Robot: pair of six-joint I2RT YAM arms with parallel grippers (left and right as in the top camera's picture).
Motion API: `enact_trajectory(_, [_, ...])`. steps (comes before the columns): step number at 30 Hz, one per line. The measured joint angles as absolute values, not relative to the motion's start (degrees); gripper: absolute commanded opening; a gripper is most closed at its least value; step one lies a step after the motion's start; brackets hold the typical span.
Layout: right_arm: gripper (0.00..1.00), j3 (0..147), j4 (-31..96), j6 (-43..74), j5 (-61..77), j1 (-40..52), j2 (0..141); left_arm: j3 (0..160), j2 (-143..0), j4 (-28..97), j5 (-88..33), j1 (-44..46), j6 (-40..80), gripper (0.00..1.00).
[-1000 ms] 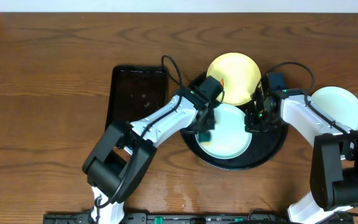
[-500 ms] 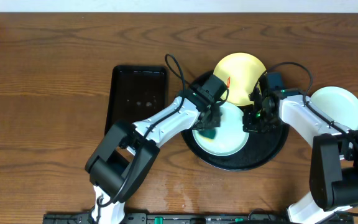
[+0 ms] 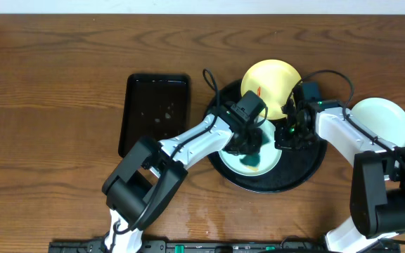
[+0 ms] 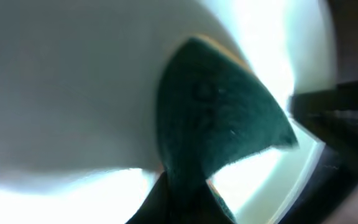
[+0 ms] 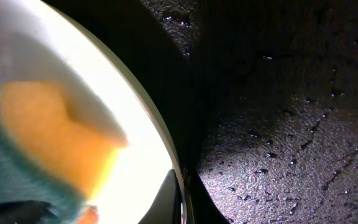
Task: Clean dirty plates on tray and stack at the side
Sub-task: 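Scrub the second mint plate with the sponge held in the left gripper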
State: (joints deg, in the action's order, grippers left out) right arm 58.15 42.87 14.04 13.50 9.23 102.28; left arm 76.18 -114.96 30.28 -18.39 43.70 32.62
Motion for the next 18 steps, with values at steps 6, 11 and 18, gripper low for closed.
enact_trajectory(6, [0.01,58.13,42.87,14.04,13.5,9.23,102.28,77.12,-113.86,38.79,-2.92,42.78,31.77,0.08])
enact_trajectory(11, [0.01,58.13,42.98,14.06,14.06,9.26,102.28,77.3,-113.84,39.77,3.05,42.13,31.9,0.08])
enact_trajectory(18, [0.01,58.13,42.54,14.46,14.26,9.23,102.28,76.4,-114.13,28.21,-1.17,41.19,33.3,0.09])
